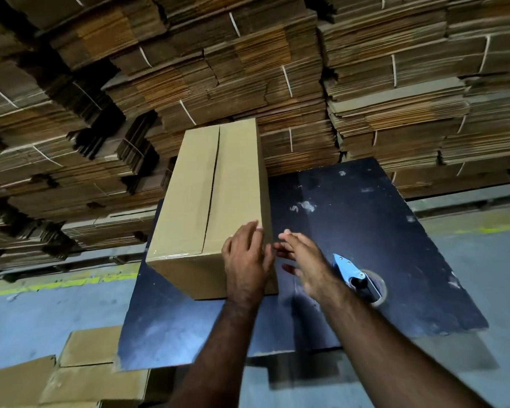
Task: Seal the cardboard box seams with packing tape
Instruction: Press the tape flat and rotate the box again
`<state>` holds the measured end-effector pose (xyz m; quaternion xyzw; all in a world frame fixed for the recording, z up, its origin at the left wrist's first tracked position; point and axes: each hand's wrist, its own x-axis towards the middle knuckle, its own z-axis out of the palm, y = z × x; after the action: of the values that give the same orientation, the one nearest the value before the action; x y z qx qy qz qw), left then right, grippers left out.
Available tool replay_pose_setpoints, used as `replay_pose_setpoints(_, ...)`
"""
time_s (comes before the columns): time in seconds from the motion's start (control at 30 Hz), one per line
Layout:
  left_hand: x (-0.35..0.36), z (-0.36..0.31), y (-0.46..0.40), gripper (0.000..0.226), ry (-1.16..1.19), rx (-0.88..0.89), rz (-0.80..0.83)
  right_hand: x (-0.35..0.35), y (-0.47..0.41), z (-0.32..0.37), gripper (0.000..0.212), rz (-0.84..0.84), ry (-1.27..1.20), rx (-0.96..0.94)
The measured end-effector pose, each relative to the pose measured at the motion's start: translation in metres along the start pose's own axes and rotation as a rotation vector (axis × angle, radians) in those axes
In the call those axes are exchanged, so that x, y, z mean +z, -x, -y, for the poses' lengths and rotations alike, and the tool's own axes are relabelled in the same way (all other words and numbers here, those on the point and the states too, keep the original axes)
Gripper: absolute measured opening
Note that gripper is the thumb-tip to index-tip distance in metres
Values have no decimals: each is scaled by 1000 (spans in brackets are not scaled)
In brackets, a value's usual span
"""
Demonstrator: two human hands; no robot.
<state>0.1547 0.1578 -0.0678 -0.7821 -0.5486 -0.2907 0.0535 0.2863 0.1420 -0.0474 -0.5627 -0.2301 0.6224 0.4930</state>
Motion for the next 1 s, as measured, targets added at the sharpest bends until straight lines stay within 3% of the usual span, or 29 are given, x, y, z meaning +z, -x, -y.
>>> replay_pose_setpoints(0.13, 1, -6, -4, 50, -25, -81, 95, 6, 9, -5, 38, -116, 3, -194)
replay_pose_setpoints(0.27, -22, 28, 6, 79, 21, 128, 199, 20, 33, -10, 45, -71, 51, -334)
replay_pose_setpoints(0.33, -32, 41, 15, 75, -29, 149, 183, 31, 44, -15, 50, -8, 126, -351)
replay_pose_setpoints(0.47, -34, 49, 21, 70, 8, 145, 222, 61, 54, -20, 53, 22, 204, -293)
replay_pose_setpoints(0.57, -38, 51, 20, 82, 50, 139, 248, 72, 37, -7, 67, -22, 171, -75)
replay_pose_setpoints(0.67, -46, 53, 15, 84, 87, 156, 270, 61, 19, 3, 84, 69, 217, 41)
replay_pose_setpoints(0.73, -51, 59, 8, 82, 113, 192, 307, 53, 14, 2, 87, 54, 349, -36)
replay_pose_setpoints(0.83, -56, 70, -2, 78, 166, 213, 358, 34, 11, -18, 75, 41, 837, -374)
replay_pose_setpoints(1.0, -52, 80, -3, 81, 248, 227, 401, 23, -4, -30, 94, -40, 1242, -588)
